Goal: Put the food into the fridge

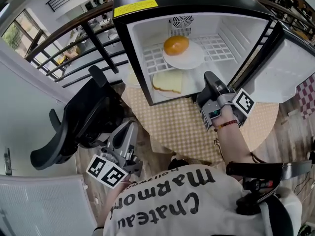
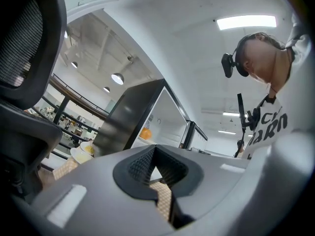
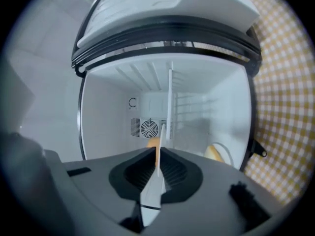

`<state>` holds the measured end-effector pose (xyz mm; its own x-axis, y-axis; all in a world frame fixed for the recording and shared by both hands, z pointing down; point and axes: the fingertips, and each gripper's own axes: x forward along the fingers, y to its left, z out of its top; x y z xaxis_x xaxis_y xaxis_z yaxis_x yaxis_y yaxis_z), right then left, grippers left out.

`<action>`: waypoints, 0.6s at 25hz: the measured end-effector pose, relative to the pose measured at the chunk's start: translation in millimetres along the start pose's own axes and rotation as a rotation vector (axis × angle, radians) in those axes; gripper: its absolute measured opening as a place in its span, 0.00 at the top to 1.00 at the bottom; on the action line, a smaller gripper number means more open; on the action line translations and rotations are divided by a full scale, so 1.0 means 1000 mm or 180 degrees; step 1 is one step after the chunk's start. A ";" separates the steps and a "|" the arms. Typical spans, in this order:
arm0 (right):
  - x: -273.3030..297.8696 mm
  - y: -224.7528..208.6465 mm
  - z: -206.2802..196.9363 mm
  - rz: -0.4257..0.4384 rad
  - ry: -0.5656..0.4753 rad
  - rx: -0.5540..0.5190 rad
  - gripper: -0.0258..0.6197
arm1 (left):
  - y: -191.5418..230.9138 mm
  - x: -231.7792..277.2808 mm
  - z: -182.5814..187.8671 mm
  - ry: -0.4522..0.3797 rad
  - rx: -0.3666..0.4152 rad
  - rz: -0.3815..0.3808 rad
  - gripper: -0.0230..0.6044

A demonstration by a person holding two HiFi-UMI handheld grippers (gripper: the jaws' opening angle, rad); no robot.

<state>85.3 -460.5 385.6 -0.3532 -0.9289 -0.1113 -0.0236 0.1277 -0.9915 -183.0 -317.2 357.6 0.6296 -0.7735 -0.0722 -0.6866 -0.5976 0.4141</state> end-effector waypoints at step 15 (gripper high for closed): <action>-0.153 -0.010 -0.085 -0.0350 0.0564 -0.0492 0.93 | -0.075 -0.071 -0.025 0.0072 -0.0018 -0.0298 0.96</action>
<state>60.1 -289.9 418.0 -0.4985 -0.8665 0.0237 -0.2089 0.0935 -0.9735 -167.4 -212.1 354.6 0.6990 -0.7094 -0.0904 -0.6224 -0.6657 0.4117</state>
